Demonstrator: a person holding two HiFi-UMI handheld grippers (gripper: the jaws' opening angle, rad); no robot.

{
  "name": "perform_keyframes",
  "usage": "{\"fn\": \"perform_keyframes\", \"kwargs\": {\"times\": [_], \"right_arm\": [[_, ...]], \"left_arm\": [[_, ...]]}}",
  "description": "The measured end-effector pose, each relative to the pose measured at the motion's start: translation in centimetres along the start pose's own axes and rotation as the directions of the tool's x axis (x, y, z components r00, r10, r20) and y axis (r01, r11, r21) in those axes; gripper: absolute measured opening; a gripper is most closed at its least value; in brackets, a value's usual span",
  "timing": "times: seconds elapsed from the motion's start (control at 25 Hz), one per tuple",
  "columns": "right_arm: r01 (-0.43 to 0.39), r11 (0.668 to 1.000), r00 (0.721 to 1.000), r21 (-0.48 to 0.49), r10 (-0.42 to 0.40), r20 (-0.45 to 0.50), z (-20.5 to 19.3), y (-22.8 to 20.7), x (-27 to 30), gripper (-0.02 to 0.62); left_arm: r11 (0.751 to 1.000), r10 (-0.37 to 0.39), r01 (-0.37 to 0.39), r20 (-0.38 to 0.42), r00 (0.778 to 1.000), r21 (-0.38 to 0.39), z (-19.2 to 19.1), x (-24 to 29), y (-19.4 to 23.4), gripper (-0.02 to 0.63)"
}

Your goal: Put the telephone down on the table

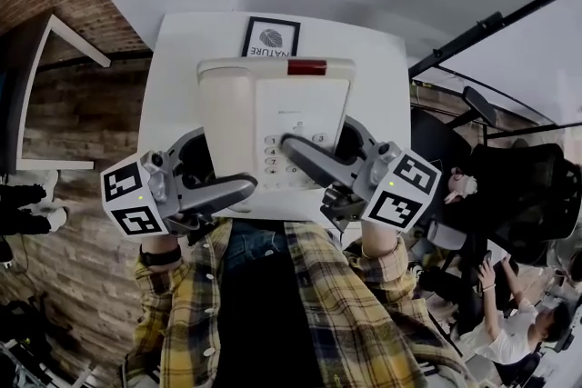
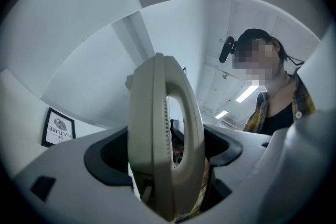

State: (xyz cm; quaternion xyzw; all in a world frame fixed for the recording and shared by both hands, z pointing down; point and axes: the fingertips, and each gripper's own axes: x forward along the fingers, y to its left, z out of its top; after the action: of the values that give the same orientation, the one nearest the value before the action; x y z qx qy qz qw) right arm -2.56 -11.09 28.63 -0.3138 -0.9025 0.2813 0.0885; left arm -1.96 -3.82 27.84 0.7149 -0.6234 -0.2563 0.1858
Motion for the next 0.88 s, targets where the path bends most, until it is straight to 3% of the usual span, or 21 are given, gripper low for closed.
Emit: {"fn": "perform_keyframes", "kwargs": {"times": [0.88], "right_arm": [[0.159, 0.986, 0.986, 0.057, -0.161, 0.033, 0.2, -3.9, -0.2, 0.279]], "left_arm": [[0.989, -0.120, 0.111, -0.089, 0.989, -0.096, 0.1, 2.1, 4.1, 0.393]]}}
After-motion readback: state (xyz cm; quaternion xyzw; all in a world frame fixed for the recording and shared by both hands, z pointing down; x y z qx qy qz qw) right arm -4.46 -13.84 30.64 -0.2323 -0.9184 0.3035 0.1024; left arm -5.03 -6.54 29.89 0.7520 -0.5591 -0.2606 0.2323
